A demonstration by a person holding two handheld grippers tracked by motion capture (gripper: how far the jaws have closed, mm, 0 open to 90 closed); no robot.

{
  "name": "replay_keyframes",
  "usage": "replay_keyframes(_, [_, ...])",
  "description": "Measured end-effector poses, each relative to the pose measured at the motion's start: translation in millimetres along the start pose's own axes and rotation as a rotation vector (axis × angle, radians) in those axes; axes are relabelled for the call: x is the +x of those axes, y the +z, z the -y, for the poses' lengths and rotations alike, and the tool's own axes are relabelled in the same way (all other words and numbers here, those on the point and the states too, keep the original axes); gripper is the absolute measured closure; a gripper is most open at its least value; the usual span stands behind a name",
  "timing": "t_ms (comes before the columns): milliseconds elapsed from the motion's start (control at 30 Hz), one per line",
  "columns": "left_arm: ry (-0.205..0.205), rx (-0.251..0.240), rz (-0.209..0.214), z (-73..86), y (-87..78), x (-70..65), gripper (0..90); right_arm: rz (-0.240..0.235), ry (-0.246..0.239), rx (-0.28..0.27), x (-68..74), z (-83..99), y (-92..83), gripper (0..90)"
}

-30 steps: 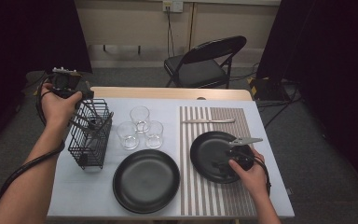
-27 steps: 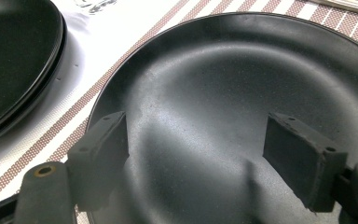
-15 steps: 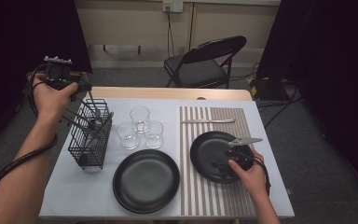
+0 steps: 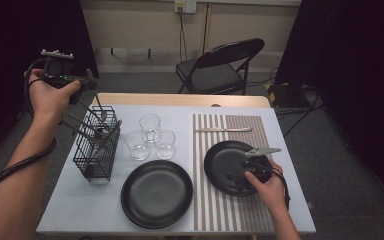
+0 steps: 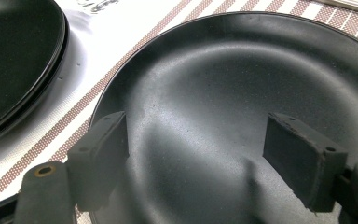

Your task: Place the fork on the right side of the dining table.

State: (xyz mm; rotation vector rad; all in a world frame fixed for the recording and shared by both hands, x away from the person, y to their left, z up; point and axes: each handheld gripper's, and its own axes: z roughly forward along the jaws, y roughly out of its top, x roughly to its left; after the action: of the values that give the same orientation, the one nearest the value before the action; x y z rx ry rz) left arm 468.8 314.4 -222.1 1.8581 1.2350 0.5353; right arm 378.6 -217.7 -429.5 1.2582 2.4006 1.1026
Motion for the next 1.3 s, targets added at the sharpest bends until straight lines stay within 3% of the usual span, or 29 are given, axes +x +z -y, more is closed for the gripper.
replay_keyframes(300, [0.007, -0.006, 0.013, -9.0, -5.6, -5.5, 87.1, -0.002, -0.001, -0.003, 0.4, -0.4, -0.7, 21.4])
replay_keyframes(700, [0.029, -0.018, 0.047, -21.4, -8.1, -22.4, 87.0, 0.001, -0.003, -0.006, 0.3, -1.0, -1.7, 21.4])
replay_keyframes(1300, [0.062, -0.038, 0.121, -32.2, 6.2, -53.3, 87.1, 0.003, -0.005, -0.026, 0.0, -3.8, -7.0, 21.4])
